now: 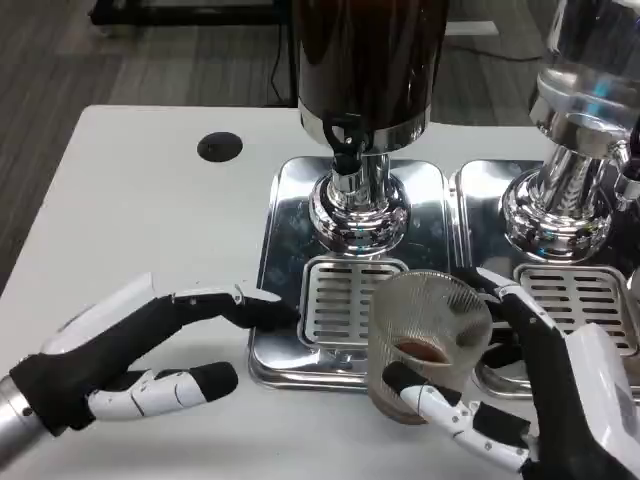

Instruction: Grasp the cup under the faucet to collect the drink, then remove the cup.

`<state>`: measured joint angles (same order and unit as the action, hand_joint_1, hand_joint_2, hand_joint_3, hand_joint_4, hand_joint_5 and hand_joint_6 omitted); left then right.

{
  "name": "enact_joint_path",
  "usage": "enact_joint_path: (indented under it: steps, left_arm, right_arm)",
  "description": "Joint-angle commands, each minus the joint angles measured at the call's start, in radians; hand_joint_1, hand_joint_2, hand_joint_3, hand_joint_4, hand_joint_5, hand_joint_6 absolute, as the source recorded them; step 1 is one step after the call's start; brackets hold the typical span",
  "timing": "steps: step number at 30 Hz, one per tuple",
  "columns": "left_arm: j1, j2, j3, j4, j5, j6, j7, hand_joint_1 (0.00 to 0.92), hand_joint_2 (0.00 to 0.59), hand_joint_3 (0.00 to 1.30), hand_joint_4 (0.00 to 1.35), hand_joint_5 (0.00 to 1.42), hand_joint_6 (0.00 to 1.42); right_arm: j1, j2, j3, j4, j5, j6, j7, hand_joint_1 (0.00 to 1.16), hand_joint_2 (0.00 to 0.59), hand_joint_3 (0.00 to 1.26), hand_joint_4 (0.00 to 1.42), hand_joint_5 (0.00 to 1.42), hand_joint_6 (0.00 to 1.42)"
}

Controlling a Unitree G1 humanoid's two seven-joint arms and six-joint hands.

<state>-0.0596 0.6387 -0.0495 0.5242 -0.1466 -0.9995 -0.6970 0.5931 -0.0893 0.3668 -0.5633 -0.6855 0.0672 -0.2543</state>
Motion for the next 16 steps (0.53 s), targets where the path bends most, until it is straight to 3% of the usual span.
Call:
enact_joint_path:
  steps: [1, 16]
  left_arm:
    - [-0.006, 0.014, 0.012, 0.000, -0.003, 0.012, -0.013, 0.000, 0.136, 0.34, 0.31, 0.33, 0.34]
    - [-0.007, 0.013, 0.015, 0.001, -0.002, 0.030, -0.014, 0.000, 0.137, 0.34, 0.31, 0.33, 0.36]
  right_arm:
    - [-0.002, 0.004, 0.003, -0.037, -0.001, -0.049, -0.013, 0.67, 0.234, 0.39, 0.38, 0.52, 0.55]
    - [0.004, 0.002, 0.000, -0.046, 0.002, -0.050, -0.009, 0.68, 0.236, 0.41, 0.39, 0.53, 0.56]
